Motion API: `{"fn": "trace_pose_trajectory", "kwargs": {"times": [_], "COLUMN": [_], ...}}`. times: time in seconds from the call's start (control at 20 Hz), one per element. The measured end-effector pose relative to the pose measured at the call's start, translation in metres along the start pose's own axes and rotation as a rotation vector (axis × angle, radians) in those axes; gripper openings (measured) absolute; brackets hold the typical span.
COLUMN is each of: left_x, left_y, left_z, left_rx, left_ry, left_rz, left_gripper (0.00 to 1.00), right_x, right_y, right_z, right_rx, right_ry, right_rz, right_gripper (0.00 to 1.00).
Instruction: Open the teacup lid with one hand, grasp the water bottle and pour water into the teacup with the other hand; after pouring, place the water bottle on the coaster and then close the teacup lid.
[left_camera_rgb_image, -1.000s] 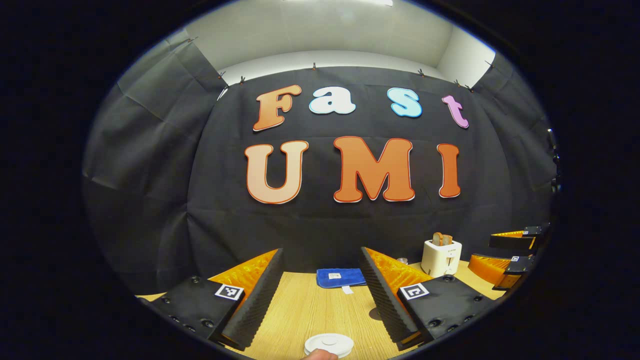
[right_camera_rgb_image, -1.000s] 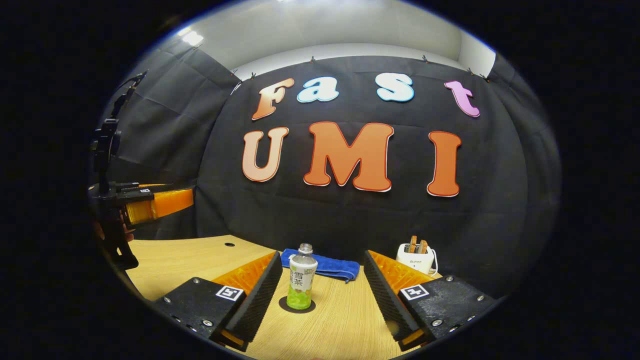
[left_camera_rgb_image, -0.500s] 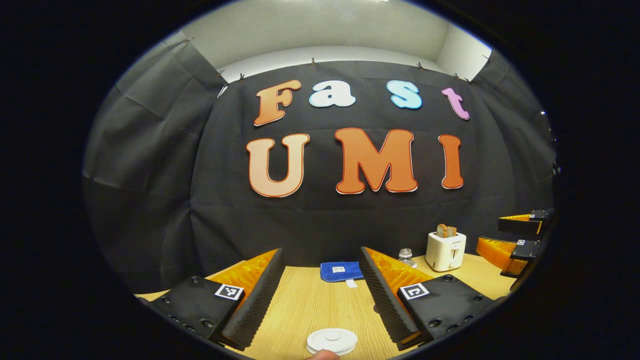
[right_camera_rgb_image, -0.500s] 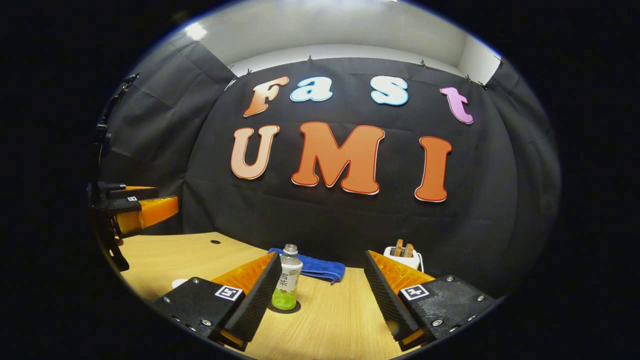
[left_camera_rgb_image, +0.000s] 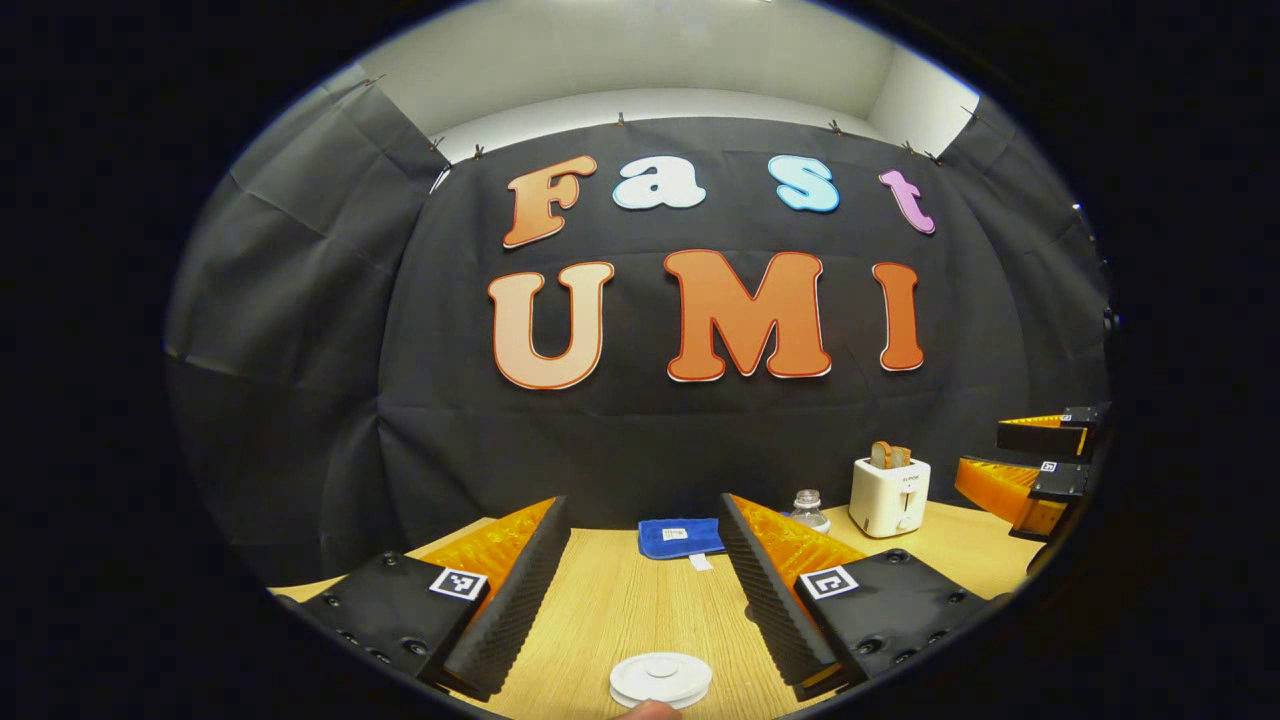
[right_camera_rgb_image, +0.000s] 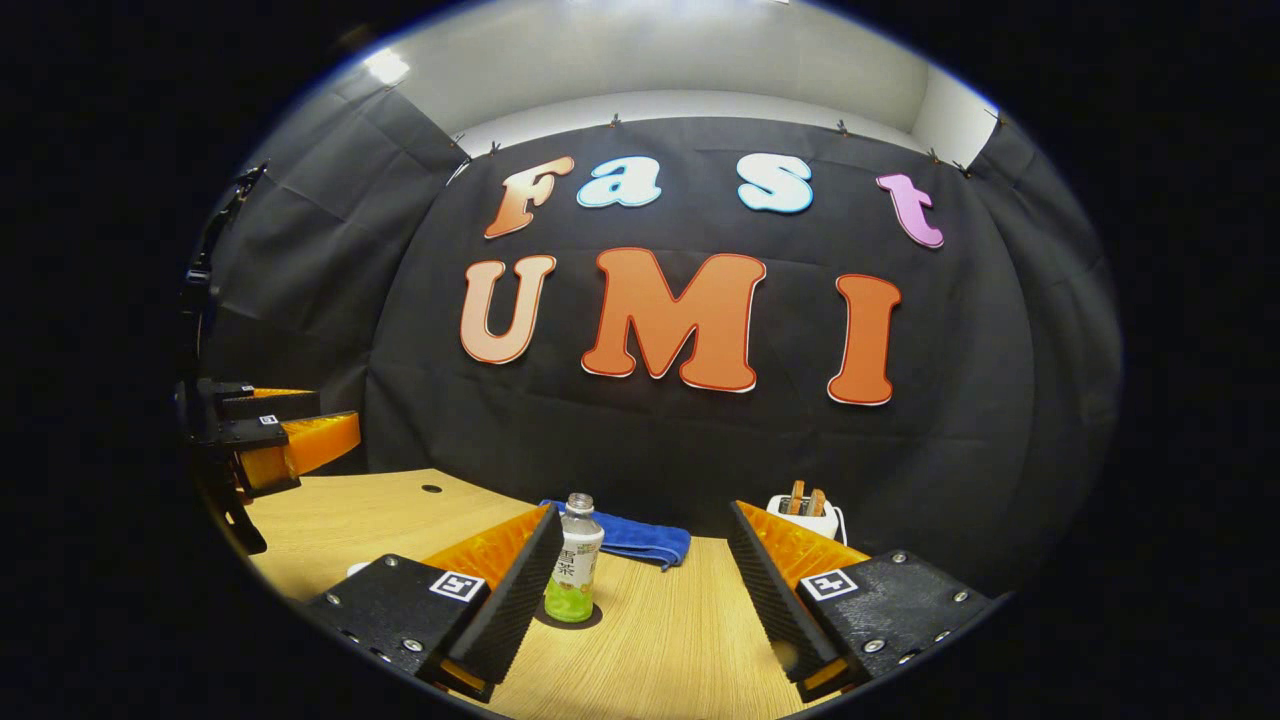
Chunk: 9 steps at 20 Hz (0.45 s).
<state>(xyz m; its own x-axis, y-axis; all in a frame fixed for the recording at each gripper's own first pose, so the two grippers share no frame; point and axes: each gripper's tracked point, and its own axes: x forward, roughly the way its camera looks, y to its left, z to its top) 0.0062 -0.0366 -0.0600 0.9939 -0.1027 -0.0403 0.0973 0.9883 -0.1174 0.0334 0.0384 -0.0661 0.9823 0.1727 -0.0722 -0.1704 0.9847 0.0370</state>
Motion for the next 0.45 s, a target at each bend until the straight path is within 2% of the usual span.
{"fn": "trace_pose_trajectory", "kwargs": {"times": [0.15,0.45], "left_x": [0.0004,-0.0003], "left_y": [0.0021,-0.0015], "left_z": [-0.0019,-0.0082], "left_rx": [-0.003,-0.013], "left_ry": [0.005,0.018], "left_rz": [0.004,-0.009], "left_gripper": [0.95,0.98], "right_x": [-0.0005,-0.0008], "right_y": [-0.0024,-0.0002], "right_z": [-0.0001,-0.0003], "right_rx": [0.001,0.004], "right_ry": [0.004,0.005], "right_rz": [-0.009,-0.002], "right_gripper": [0.99,0.99]}}
